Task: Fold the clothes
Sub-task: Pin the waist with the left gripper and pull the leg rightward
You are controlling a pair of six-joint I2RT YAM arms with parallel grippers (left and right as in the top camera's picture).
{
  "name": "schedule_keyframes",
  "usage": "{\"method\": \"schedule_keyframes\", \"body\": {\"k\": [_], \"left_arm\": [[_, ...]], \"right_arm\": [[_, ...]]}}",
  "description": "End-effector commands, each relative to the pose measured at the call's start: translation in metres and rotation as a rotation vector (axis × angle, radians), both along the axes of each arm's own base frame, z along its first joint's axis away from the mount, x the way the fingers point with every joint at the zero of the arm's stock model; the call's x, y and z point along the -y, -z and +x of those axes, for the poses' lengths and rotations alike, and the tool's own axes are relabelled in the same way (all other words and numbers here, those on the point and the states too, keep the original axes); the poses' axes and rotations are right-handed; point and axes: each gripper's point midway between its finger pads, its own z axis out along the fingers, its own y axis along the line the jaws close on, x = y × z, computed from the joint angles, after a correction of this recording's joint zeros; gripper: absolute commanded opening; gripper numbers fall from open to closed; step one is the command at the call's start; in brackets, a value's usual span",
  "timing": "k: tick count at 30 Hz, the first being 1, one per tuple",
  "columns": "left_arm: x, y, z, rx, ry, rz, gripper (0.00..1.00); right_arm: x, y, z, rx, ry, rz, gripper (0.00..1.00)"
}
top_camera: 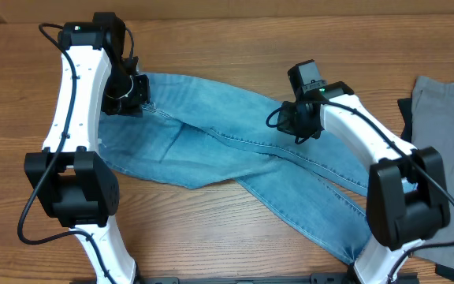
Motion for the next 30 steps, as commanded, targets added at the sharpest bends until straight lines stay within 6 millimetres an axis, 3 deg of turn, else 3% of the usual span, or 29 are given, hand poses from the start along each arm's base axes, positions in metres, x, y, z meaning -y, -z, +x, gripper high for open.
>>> {"method": "schedule_keyframes", "body": {"k": [1, 17, 22, 30], "left_arm": [[-0.001, -0.001, 0.002, 0.002, -0.022, 0.011, 0.04], [0.003, -0.001, 0.005, 0.017, -0.019, -0.004, 0.04], [0.004, -0.001, 0.007, 0.024, -0.017, -0.005, 0.04], [0.003, -0.001, 0.006, 0.019, -0.016, 0.0, 0.04]], "right_arm": [[0.001, 0.033, -0.001, -0.054, 0.007, -0.016, 0.04], [-0.011, 0.107, 0.051, 0.04, 0.038, 0.019, 0.04], [-0.016, 0.103, 0.084, 0.129, 0.048, 0.036, 0.04], [-0.028, 0.074, 0.137, 0.353, 0.078, 0.103, 0.04]]}}
